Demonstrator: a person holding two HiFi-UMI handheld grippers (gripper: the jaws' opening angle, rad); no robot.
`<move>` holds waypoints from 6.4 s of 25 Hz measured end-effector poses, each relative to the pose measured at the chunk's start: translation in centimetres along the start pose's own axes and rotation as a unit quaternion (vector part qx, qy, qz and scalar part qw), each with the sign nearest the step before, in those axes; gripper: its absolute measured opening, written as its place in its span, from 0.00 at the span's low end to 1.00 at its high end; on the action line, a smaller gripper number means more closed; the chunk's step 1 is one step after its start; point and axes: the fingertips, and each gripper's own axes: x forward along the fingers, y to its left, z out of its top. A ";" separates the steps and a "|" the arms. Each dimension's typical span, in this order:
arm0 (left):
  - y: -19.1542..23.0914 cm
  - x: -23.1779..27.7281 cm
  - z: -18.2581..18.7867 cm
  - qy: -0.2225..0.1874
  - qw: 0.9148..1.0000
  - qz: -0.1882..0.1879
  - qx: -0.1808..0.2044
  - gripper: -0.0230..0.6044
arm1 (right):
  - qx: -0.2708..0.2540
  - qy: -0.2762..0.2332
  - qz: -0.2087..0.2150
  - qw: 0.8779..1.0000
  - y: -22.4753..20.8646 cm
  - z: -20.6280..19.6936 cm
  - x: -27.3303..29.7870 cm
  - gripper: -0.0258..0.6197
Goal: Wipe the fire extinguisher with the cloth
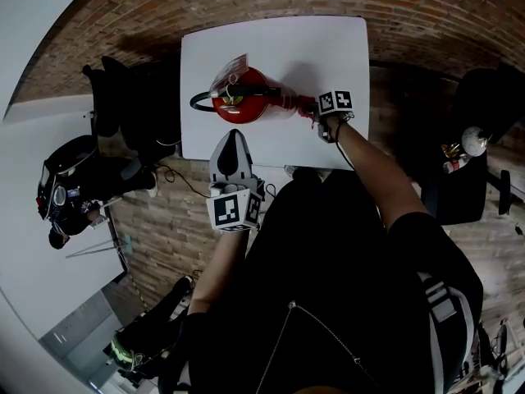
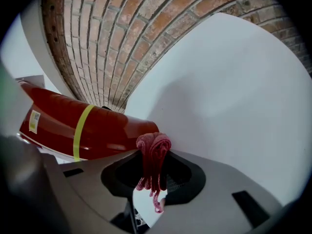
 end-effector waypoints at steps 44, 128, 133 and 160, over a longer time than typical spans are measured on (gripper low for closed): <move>1.0 -0.3 0.9 -0.023 1.000 0.007 -0.018 0.05 | 0.010 -0.034 0.053 0.998 9.5 1.4 -5.7 0.22; -0.1 -0.8 2.6 -0.063 0.997 -0.041 -0.021 0.05 | -0.027 -0.112 0.251 0.961 29.0 5.2 -21.5 0.22; 0.0 -0.7 2.2 -0.061 0.997 -0.041 -0.020 0.05 | -0.004 -0.116 0.235 0.965 25.9 4.1 -21.1 0.22; 2.8 -1.1 -1.8 -0.017 0.998 -0.052 -0.029 0.05 | 0.132 -0.118 0.005 0.984 4.4 -3.0 -4.4 0.22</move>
